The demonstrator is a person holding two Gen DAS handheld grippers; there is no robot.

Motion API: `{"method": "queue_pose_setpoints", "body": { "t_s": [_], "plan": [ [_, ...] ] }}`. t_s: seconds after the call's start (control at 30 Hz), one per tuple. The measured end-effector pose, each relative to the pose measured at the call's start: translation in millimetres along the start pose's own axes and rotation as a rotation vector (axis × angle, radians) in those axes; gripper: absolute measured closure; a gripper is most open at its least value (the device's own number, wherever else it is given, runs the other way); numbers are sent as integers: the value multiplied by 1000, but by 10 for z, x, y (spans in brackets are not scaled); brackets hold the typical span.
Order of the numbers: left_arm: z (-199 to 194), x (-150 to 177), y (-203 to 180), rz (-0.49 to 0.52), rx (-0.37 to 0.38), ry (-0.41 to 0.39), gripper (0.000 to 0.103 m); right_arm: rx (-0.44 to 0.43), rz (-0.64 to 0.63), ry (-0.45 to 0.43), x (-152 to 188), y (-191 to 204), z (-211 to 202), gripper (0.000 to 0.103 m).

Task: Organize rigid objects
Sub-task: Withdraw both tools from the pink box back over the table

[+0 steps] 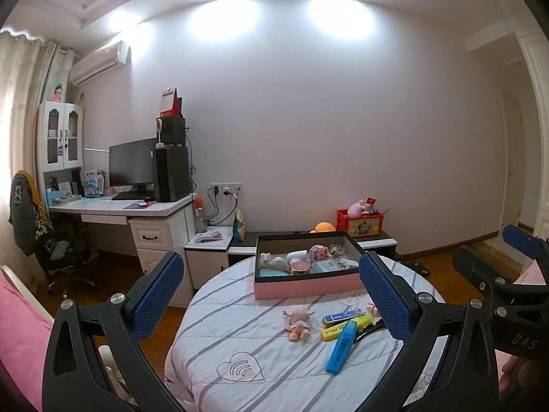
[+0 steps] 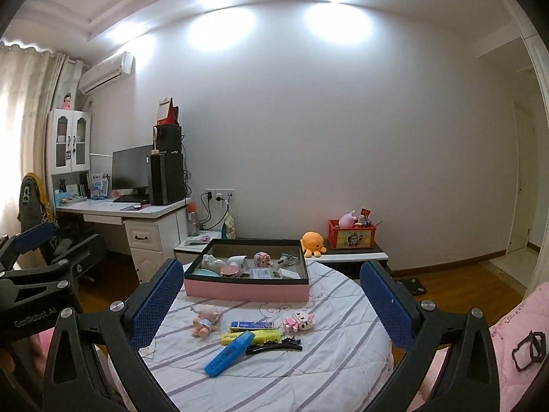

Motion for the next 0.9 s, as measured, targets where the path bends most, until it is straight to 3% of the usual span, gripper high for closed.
{"method": "queue_pose_setpoints", "body": {
  "t_s": [0.63, 0.9],
  "plan": [
    [10, -11, 13, 17, -7, 10, 0, 1, -5, 32, 99, 12, 65, 0],
    [431, 316, -12, 43, -10, 137, 0, 28, 21, 101, 303, -167, 296, 0]
  ]
}}
Point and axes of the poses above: each gripper's, at about its wrist camera, not at the fingertips, and z roughly the way its jaws point, y to its left, x to its underside, the point moved 7 cm from there along z, roughly the way its jaws point, and after that the axes turned 8 degrees about -x, right-handed, at the moved point
